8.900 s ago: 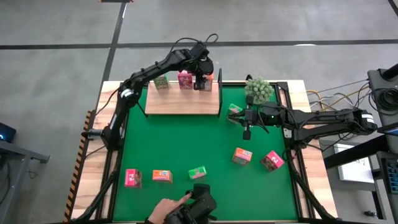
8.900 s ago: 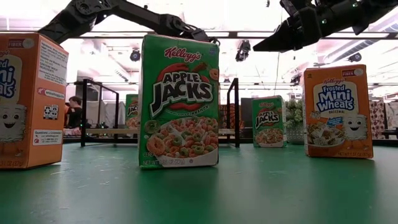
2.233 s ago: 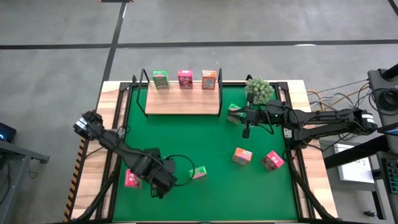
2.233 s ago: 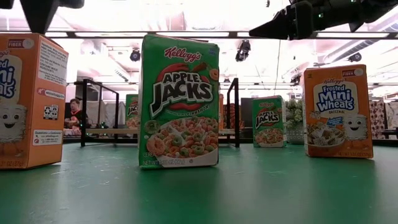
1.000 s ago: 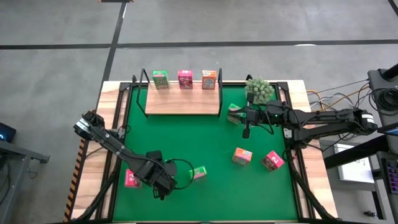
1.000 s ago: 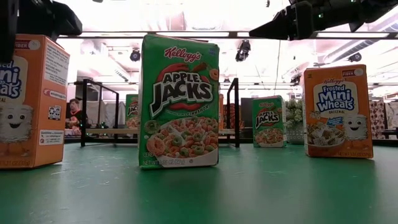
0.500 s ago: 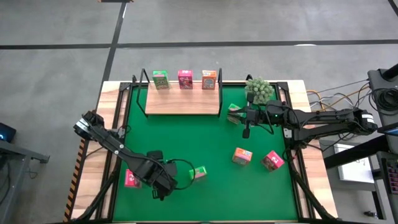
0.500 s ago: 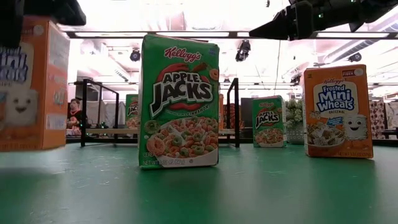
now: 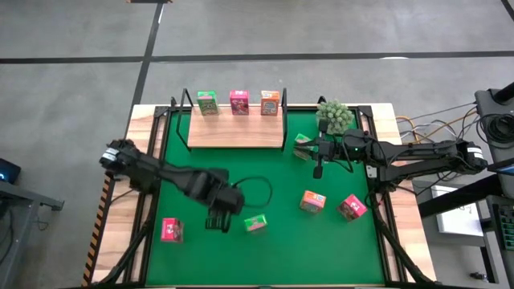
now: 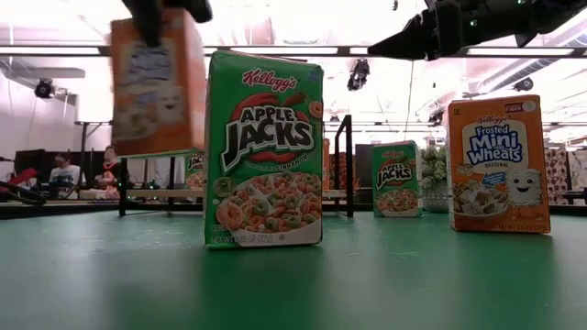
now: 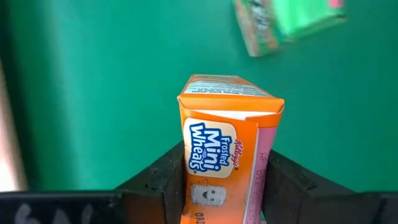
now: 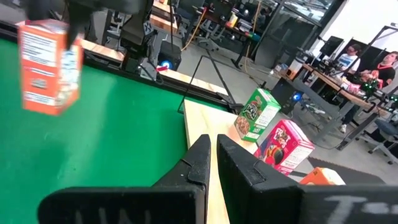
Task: Stack cereal on shelf
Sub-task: Put the left orange cereal box aligned with the other orange cereal box on the shelf
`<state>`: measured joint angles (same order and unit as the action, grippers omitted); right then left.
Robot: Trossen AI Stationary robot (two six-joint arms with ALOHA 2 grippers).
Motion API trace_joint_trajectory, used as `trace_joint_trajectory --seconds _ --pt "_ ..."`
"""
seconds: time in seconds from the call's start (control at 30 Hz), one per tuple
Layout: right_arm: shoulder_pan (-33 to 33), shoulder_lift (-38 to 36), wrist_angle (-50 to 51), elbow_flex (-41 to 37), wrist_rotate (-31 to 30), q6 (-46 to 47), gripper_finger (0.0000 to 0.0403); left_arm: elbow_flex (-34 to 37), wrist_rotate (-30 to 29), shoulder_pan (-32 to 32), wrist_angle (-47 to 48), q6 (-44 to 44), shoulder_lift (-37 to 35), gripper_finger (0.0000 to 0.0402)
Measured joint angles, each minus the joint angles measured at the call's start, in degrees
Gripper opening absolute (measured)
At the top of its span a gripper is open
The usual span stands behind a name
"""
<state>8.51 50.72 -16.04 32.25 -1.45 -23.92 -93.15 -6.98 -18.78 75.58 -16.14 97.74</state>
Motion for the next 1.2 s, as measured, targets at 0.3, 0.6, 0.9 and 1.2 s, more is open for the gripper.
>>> trace_joint_trajectory --seconds 0.3,0.6,0.9,1.2 --pt "0.0 0.02 0.51 0.0 0.0 0.13 0.0018 -2.83 -0.12 16.19 0.31 23.25 -0.03 0.0143" --pt "0.0 0.02 0.77 0.0 0.0 0.28 0.0018 -6.4 0.68 33.92 -21.22 36.12 0.21 0.0143" --pt "0.02 0.02 0.79 0.0 -0.04 -1.64 0.0018 -6.03 6.32 46.72 -31.77 35.81 2.14 0.0143" --pt "0.02 0.0 0.82 0.0 -0.06 -2.99 0.0018 -5.94 9.68 48.15 -28.99 36.54 7.54 0.0143"
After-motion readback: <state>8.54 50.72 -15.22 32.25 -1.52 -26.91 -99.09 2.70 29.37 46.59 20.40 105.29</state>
